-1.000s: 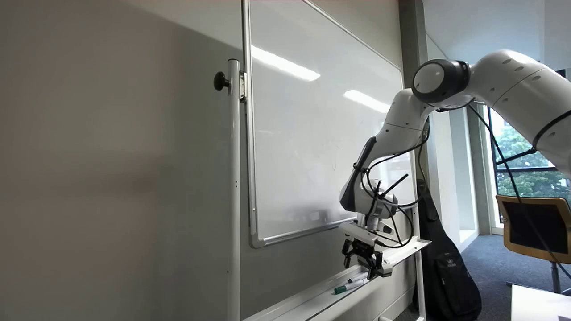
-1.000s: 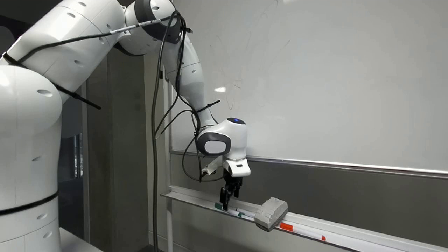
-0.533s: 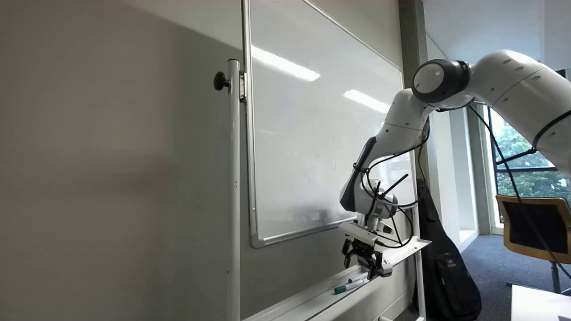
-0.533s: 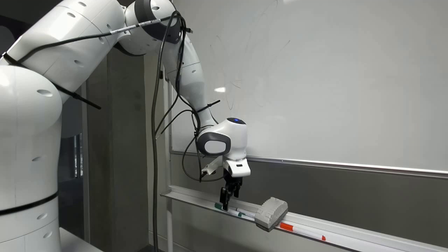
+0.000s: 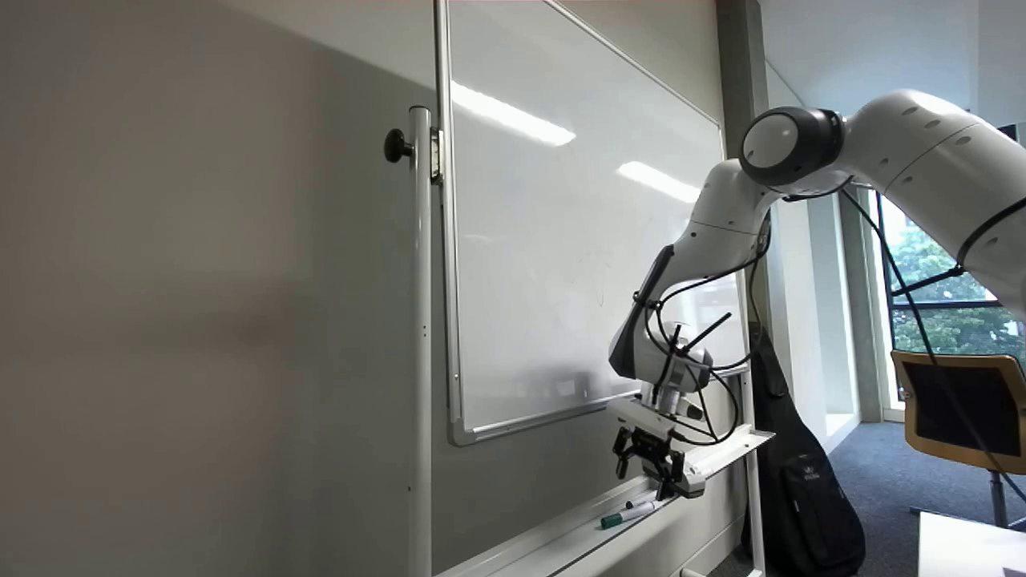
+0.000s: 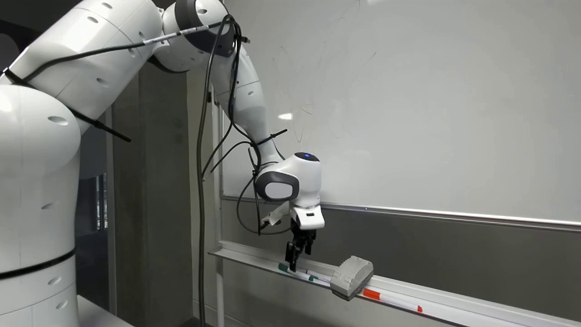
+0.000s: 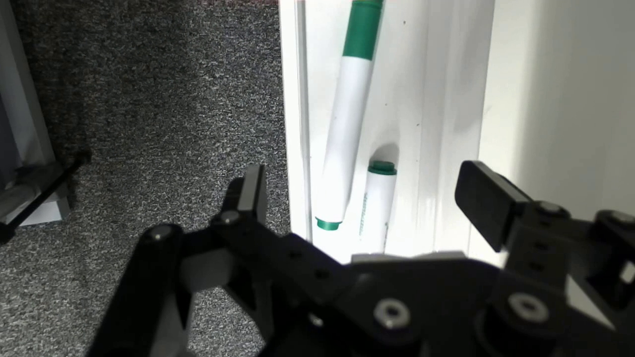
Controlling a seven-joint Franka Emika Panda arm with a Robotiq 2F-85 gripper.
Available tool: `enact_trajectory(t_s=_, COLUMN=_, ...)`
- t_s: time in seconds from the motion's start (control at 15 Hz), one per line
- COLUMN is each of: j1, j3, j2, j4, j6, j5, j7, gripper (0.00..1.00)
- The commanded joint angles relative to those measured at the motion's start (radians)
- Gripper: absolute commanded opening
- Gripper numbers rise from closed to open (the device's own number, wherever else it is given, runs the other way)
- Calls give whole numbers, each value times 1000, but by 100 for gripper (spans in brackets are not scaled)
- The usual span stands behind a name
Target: Move the left marker to the left
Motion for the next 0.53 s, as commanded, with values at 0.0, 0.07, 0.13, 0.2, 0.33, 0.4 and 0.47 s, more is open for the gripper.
enact_trajectory(t_s=0.0, j1=6, j3=20, j2=23, j4=45, j6=31, j5=108, j7=3, gripper=100)
enact_trajectory(t_s=0.07, j1=11, j3=21, j2=24, j4=51, j6=30, j5=130, j7=1, gripper=100)
enact_trajectory(t_s=0.13, j1=17, j3=22, j2=27, j4=57, j6=34, j5=151, j7=0, gripper=100)
enact_trajectory(t_s=0.2, j1=25, j3=20, j2=31, j4=60, j6=30, j5=163, j7=2, gripper=100)
enact_trajectory(t_s=0.33, j1=43, j3=14, j2=43, j4=58, j6=35, j5=177, j7=-1, gripper=100)
enact_trajectory(t_s=0.4, j1=51, j3=10, j2=54, j4=62, j6=35, j5=180, j7=3, gripper=100)
enact_trajectory(t_s=0.47, j1=60, j3=4, j2=66, j4=65, j6=35, j5=178, j7=9, gripper=100)
